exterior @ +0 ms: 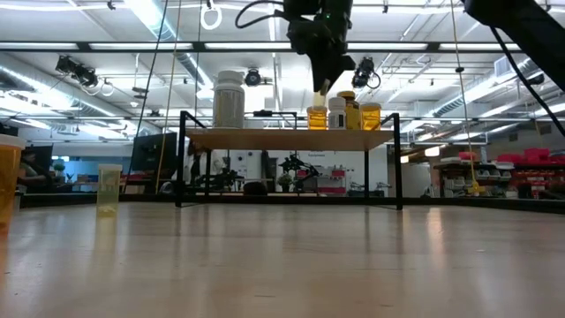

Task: Pick and place medicine bottles onto shelf by color
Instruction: Put the right small yellow medicine bottle on the shelf

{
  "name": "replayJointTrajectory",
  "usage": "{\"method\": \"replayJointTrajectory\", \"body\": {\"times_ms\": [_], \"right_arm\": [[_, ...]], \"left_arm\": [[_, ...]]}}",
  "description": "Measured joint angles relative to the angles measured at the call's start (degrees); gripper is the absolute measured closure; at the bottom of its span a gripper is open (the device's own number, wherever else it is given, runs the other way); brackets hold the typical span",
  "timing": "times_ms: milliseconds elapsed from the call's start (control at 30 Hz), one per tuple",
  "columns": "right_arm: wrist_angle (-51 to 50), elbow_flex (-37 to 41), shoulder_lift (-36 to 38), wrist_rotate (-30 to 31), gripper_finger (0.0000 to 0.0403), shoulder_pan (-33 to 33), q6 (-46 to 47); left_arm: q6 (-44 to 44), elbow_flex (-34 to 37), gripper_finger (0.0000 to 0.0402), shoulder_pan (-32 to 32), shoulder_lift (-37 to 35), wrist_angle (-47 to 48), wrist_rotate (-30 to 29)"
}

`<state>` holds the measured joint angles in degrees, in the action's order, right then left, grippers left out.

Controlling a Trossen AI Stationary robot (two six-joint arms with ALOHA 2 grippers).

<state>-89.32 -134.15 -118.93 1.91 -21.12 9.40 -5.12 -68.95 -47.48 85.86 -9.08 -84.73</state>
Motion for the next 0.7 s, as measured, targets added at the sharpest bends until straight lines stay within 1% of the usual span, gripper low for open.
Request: {"method": "replayJointTrajectory", "body": {"times_ms": [167, 367, 633, 700], "right_arm": [[2.4, 1.0, -0.1, 0.2, 0.026, 0.0, -0.2], [2.3, 1.3, -0.1, 0.2, 0.026, -1.0, -0.3], [0.0, 1.4, -0.1, 1.5, 0.026, -1.6, -0.2], [-0.8, 1.4, -0.1, 2.7, 0.026, -1.6, 0.1]], "left_arm": [[-0.2, 0.0, 0.0002, 0.0, 0.0, 0.0, 0.1], [-0.2, 0.0, 0.0002, 0.0, 0.0, 0.0, 0.4], [-0.2, 0.0, 0.0002, 0.0, 0.0, 0.0, 0.6], [-0.2, 0.0, 0.0002, 0.0, 0.0, 0.0, 0.6]]}}
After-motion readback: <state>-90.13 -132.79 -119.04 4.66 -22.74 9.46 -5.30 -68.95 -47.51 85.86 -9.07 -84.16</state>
